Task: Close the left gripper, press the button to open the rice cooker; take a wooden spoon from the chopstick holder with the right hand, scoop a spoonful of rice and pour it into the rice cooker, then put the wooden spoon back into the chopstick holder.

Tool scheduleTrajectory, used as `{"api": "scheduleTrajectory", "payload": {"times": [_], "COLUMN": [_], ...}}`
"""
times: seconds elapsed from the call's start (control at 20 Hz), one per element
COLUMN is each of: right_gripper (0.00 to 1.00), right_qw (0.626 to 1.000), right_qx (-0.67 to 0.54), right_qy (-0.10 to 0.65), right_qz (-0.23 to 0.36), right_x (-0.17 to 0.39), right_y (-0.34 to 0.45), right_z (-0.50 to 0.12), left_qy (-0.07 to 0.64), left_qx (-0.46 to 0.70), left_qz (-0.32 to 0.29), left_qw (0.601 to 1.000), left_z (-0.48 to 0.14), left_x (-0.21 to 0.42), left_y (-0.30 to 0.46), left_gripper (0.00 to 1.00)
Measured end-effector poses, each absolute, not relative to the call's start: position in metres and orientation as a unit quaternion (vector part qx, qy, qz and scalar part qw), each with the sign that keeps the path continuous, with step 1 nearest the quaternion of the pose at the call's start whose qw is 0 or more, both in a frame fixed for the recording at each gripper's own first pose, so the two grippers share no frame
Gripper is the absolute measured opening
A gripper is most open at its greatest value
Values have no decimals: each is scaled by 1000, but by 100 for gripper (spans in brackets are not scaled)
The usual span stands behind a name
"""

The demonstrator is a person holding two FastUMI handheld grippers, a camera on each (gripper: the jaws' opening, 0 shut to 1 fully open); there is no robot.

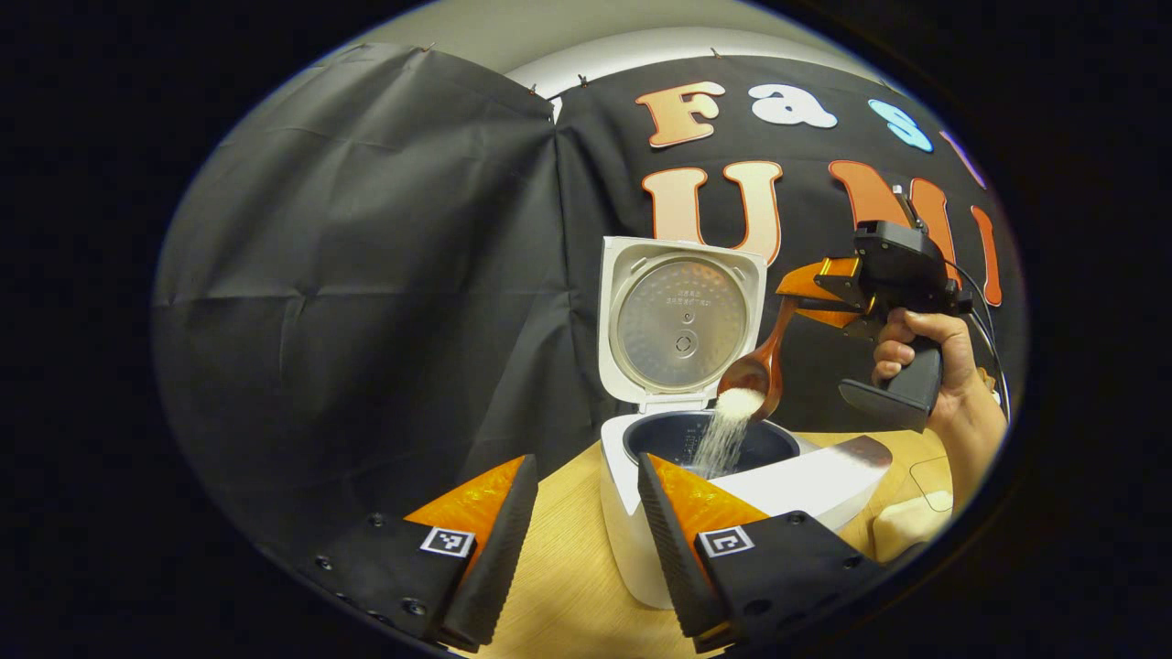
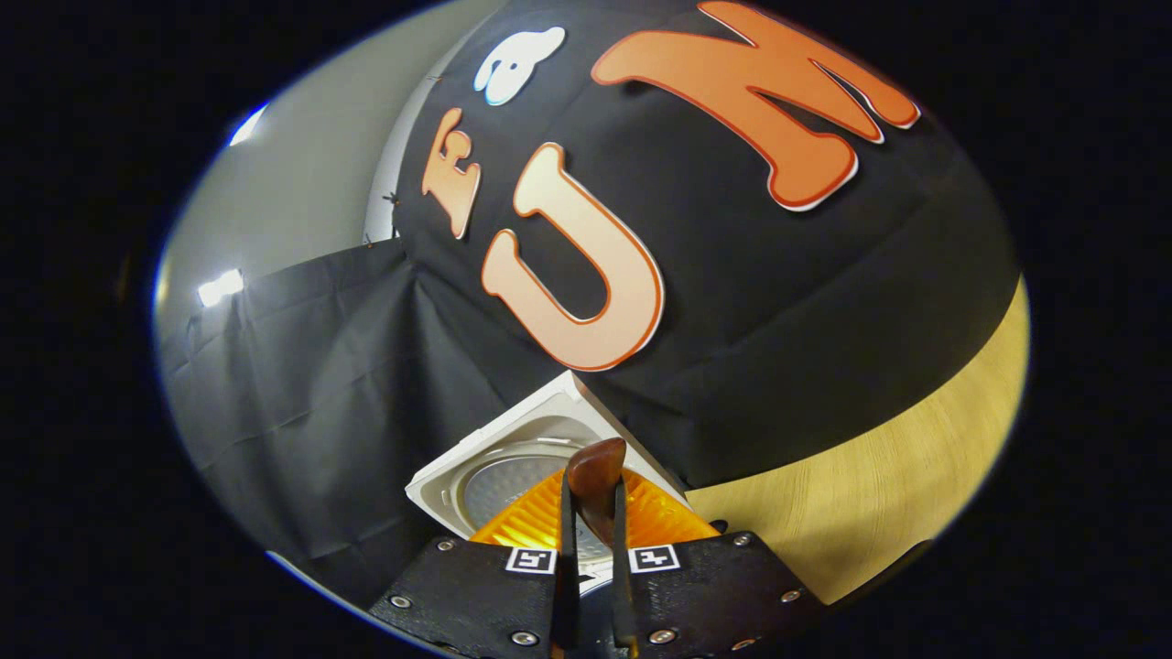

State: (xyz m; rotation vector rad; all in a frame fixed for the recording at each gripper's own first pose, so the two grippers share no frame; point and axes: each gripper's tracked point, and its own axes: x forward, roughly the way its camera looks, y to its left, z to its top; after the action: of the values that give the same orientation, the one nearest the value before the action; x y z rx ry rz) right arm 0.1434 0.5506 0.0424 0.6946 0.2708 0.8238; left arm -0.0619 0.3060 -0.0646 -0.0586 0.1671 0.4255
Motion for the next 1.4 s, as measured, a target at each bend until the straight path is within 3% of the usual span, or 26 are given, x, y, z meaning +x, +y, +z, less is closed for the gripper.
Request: {"api": "scheduleTrajectory", "payload": {"times": [0.4, 0.7, 0.8, 0.9, 1.05, 1.1, 1.15, 1.4], "right_gripper": [14, 14, 14, 14, 14, 19, 14, 14], "right_qw": [868, 856, 853, 850, 849, 851, 854, 864], "right_qx": [211, 107, 70, 51, 70, 83, 98, 155], "right_qy": [26, -64, -89, -98, -85, -79, -73, -40], "right_qz": [448, 502, 510, 514, 516, 512, 505, 478], "right_x": [127, 106, 101, 101, 101, 102, 100, 101], "right_y": [554, 560, 560, 560, 558, 555, 552, 540], "right_z": [62, 74, 76, 76, 78, 79, 81, 82], "left_qy": [82, 75, 71, 64, 65, 64, 62, 63], "left_qx": [-23, -12, -9, -8, -6, -6, -6, -14], "left_qz": [214, 213, 211, 213, 210, 209, 208, 202], "left_qw": [973, 974, 975, 975, 976, 976, 976, 977], "left_z": [-60, -48, -43, -38, -35, -33, -33, -33], "left_x": [-69, -72, -73, -74, -73, -73, -76, -76], "left_y": [307, 303, 299, 298, 292, 291, 288, 279], "left_gripper": [74, 74, 81, 92, 93, 93, 93, 94]}}
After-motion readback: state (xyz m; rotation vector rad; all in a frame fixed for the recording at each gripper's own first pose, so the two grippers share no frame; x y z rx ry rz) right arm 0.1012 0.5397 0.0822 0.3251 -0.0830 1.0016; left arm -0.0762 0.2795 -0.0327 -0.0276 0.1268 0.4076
